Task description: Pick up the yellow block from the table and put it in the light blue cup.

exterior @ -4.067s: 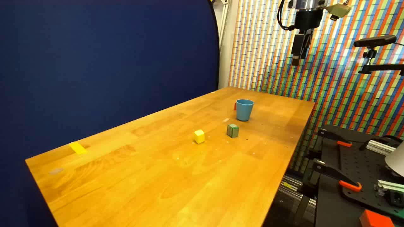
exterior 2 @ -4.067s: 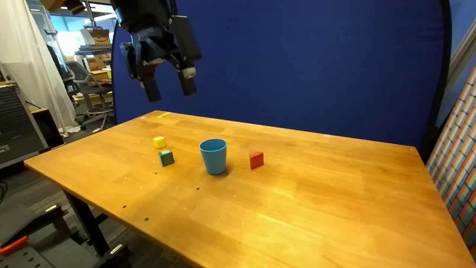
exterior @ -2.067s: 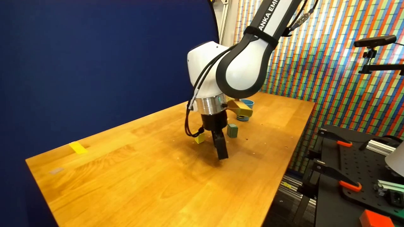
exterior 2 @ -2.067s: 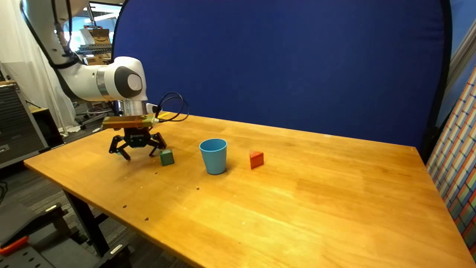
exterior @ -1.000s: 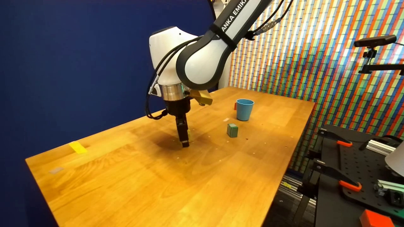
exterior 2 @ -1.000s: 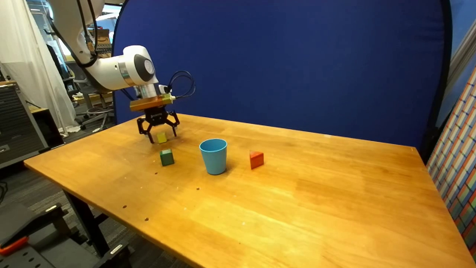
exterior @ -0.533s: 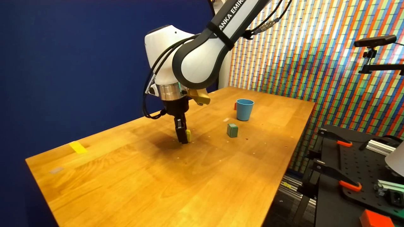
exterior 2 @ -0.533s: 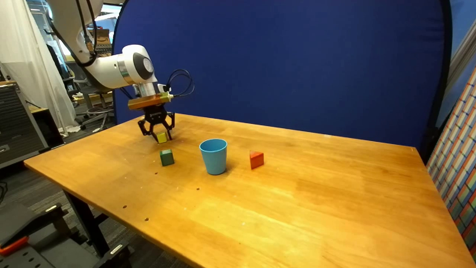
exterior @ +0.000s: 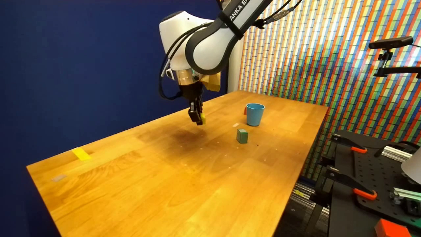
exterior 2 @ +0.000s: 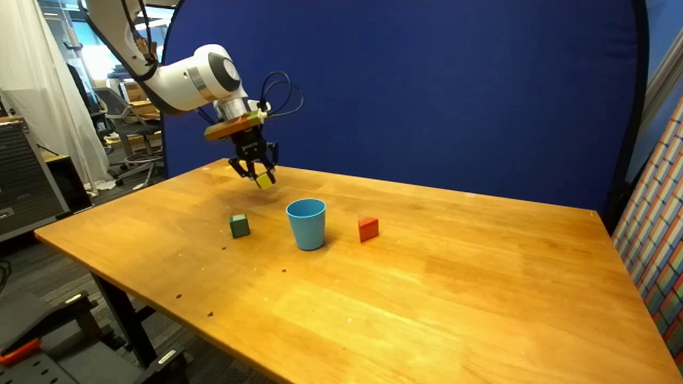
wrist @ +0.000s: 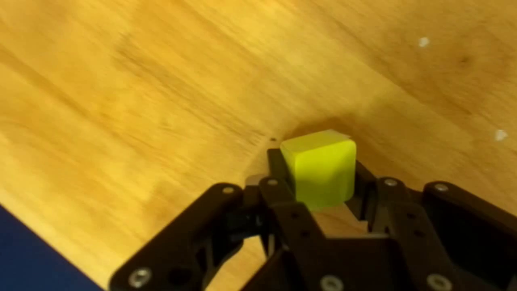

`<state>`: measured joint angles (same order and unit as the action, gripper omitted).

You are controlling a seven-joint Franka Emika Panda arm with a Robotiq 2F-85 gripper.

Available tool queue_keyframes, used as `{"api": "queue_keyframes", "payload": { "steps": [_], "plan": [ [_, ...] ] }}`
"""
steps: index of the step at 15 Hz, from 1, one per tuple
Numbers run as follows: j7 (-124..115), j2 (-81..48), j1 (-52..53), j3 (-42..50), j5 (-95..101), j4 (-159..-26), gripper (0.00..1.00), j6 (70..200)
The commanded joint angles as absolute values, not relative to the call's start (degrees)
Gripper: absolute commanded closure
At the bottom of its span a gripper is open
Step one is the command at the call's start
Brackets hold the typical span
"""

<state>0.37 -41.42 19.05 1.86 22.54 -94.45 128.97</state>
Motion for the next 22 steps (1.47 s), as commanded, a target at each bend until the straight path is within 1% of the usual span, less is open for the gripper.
{"api": "queue_keyframes", "payload": {
  "steps": [1, 5, 8, 14, 21, 22],
  "plan": [
    [-6.6, -33.1, 18.2, 6.0, 26.9, -98.8, 0.89, 125.3],
    [-12.7, -25.8, 15.2, 8.9, 29.0, -102.9, 0.89, 118.3],
    [-15.3, -21.9, 10.6, 9.1, 27.0, -106.7, 0.89, 113.8],
    [-13.9, -24.4, 3.0, 7.5, 21.4, -110.4, 0.89, 114.6],
    [-12.8, -28.8, 3.4, 4.5, 20.4, -109.9, 0.89, 118.6],
    [-12.6, -29.1, 3.5, 4.3, 20.4, -109.8, 0.81, 118.8]
  ]
}}
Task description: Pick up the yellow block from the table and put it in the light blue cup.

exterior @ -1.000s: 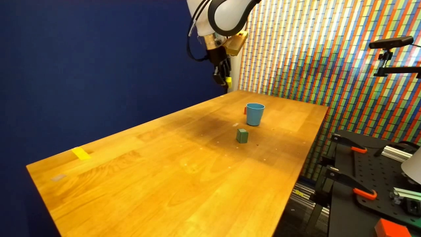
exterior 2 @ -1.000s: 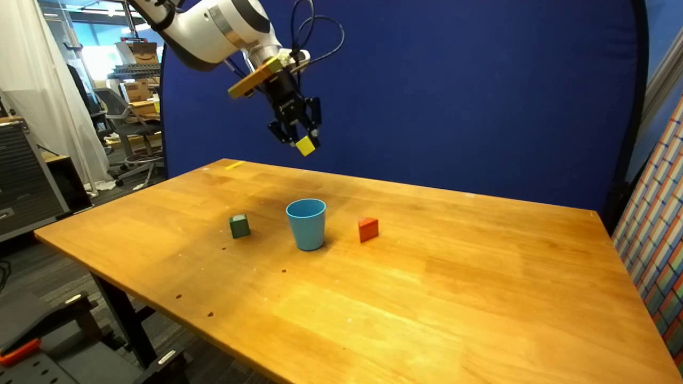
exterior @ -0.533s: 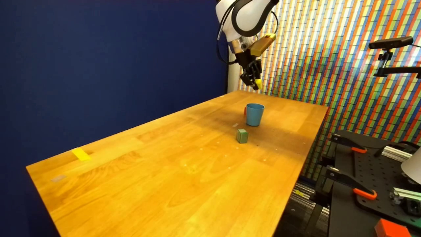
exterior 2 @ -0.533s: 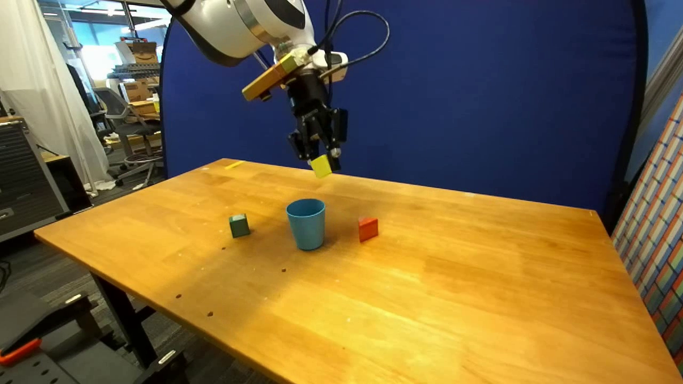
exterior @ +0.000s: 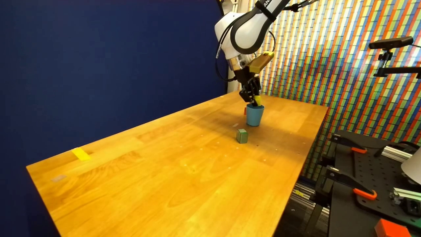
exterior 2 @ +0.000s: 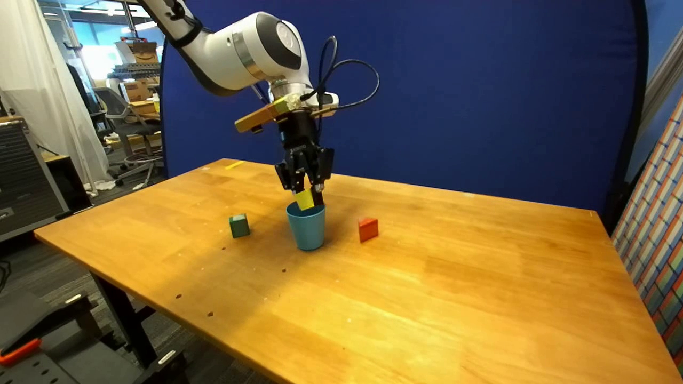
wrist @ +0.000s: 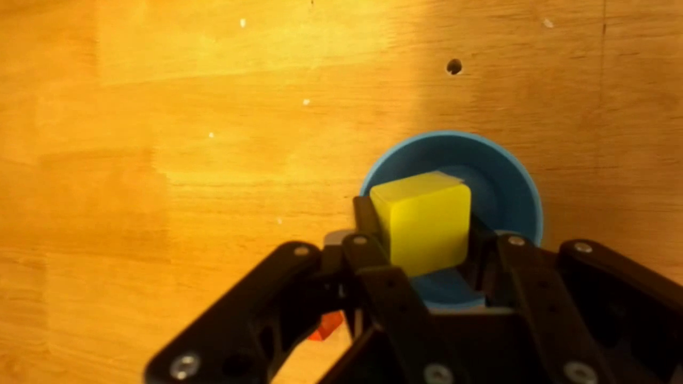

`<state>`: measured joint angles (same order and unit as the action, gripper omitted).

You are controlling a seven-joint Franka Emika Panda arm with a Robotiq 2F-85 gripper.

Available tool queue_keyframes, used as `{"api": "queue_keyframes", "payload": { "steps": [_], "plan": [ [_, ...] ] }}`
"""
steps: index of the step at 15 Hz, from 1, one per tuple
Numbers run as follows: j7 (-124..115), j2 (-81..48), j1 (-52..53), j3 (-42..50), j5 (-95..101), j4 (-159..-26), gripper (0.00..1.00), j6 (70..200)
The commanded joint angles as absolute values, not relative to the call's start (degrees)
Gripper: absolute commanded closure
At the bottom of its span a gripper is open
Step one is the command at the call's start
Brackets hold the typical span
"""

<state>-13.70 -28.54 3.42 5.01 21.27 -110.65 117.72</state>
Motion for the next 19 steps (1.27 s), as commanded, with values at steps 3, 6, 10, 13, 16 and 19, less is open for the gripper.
{"api": "queue_keyframes", "payload": {
  "steps": [3, 6, 10, 13, 16, 19],
  "plan": [
    [-11.9, -28.7, 3.2, 3.6, 19.4, -110.4, 0.31, 119.4],
    [-11.3, -26.7, 2.7, 3.5, 18.5, -111.2, 0.08, 119.4],
    [-11.3, -21.5, 2.4, 3.5, 17.3, -112.4, 0.0, 119.7],
    [-10.3, -16.3, 1.9, 3.1, 15.5, -113.4, 0.0, 119.9],
    [-8.4, -11.0, 0.7, 2.8, 10.2, -115.0, 0.0, 119.0],
    [-9.8, -13.1, 1.5, 3.2, 11.8, -112.7, 0.0, 118.4]
  ]
}}
